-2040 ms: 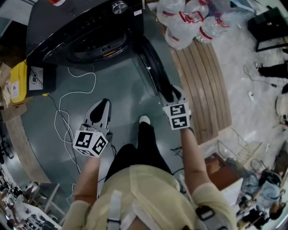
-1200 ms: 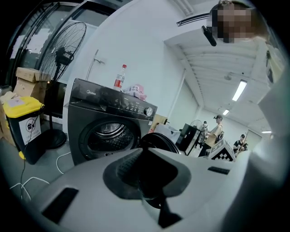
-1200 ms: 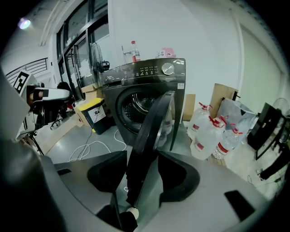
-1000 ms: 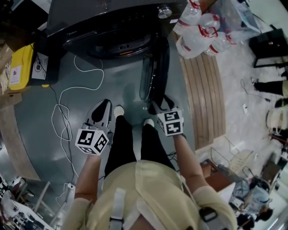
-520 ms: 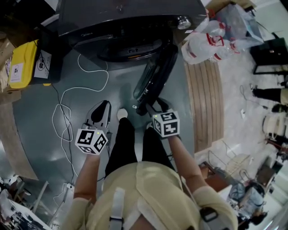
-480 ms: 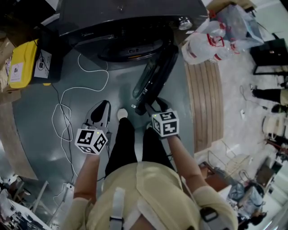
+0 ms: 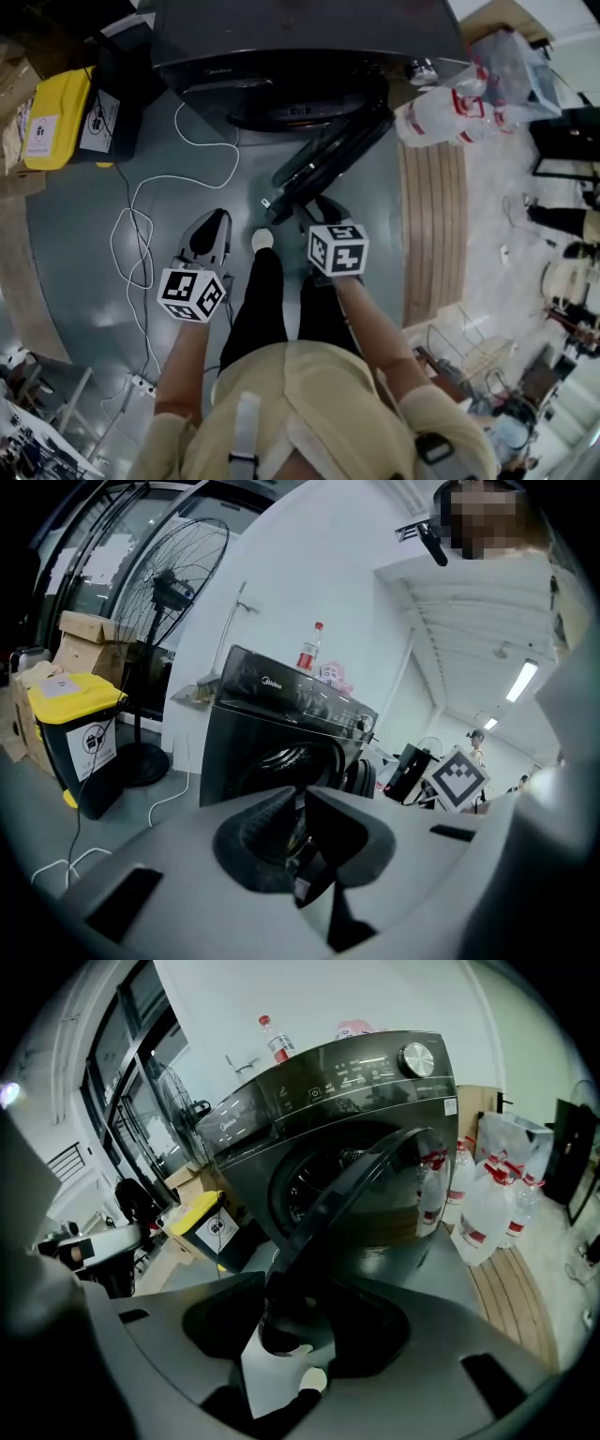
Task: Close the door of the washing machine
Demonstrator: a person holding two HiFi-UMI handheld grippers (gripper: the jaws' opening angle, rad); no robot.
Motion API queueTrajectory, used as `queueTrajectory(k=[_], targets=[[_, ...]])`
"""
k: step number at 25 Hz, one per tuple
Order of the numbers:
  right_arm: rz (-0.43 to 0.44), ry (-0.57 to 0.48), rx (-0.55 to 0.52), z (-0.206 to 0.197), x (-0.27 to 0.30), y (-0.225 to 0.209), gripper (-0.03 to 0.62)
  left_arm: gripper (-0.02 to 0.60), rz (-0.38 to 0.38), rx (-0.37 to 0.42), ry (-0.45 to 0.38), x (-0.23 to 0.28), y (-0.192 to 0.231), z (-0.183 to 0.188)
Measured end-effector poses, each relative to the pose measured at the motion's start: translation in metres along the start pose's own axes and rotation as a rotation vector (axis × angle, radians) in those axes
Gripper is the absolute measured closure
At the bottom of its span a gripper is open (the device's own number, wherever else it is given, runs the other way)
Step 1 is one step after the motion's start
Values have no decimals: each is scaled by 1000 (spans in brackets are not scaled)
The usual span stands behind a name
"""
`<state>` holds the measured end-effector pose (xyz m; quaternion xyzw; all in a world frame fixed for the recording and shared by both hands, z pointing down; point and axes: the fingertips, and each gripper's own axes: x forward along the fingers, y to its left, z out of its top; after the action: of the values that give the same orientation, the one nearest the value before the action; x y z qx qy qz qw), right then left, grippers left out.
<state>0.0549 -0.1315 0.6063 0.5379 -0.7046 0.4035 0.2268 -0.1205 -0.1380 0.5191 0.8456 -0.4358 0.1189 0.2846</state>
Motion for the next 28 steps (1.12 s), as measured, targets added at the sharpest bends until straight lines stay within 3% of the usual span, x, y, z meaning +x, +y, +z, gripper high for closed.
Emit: queueTrajectory(k=[11,28], targets=[[-18,-24,39,34,38,26,399,568,44,-19,-22,-5,50,15],[-66,-83,62,85,88,49,399,568,51,13,-31,0,84,33]])
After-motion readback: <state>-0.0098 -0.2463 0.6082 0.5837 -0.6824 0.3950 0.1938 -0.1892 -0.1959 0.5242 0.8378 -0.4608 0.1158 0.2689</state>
